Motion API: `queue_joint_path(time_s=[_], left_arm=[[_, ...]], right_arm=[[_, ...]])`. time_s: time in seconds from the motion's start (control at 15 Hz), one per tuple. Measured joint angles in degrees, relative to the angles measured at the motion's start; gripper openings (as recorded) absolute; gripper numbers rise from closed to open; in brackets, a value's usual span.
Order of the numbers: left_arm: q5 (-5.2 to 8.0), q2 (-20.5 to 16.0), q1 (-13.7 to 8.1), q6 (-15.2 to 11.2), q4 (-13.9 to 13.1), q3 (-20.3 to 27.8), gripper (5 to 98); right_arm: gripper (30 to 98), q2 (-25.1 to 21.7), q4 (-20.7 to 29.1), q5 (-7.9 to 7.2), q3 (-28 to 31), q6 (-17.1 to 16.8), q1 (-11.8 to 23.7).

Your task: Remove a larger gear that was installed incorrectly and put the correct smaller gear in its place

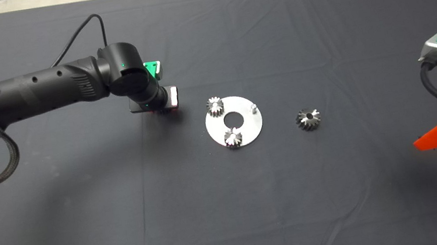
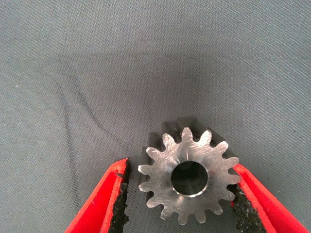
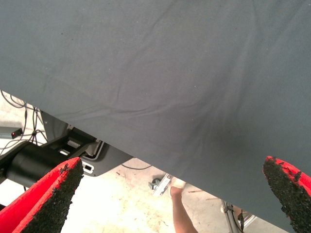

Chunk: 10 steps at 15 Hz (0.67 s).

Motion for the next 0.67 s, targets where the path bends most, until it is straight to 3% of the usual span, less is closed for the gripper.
queue_joint_path(time_s=[0.67], left_arm=[[-0.38, 0.6, -0.5, 0.0, 0.0, -0.3, 45.4]], right_arm=[[97.7, -0.1, 0.0, 0.04, 0.0, 0.0, 0.0]])
